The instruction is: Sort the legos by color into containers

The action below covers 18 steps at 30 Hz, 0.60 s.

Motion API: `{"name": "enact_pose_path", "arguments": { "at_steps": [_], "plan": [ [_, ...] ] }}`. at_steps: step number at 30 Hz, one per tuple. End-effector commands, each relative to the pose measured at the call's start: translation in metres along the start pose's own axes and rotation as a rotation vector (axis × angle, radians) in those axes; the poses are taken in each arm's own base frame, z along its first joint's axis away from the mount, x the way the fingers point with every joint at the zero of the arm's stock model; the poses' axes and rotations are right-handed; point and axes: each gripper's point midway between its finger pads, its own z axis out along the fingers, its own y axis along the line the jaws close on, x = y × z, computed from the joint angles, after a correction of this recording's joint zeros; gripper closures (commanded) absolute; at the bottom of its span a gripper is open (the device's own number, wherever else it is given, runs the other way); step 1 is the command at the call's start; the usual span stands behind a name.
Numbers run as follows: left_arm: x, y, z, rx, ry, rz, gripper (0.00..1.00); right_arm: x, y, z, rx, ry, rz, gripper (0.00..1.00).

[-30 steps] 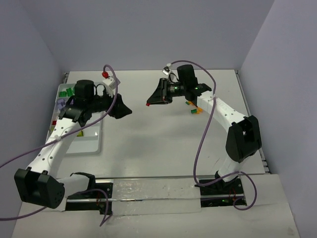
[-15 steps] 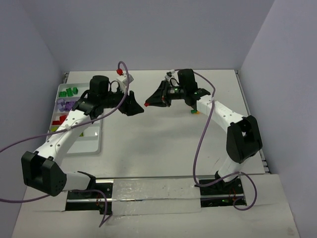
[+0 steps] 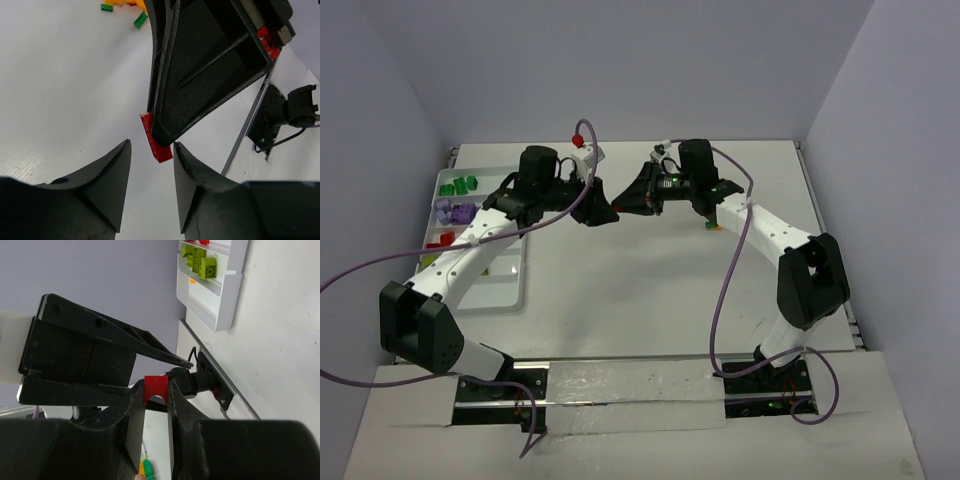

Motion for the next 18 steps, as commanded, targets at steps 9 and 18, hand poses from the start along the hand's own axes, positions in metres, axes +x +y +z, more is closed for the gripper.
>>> {"name": "enact_pose_path", "arguments": {
  "at_steps": [9,18],
  "plan": [
    [-0.0410,-0.0060,-0.0045,-0.015,-0.103,0.083,0.66,0.0083,0.0192,-0.0054,-0.045,-0.003,-0.093,1.00],
    [-0.0346,-0.0045,-0.0084,-0.034,-0.096,0.094,1.00,0.0120,0.0215,-0.0047,-0.066,0.020,-0.126,0.74]
  ]
}}
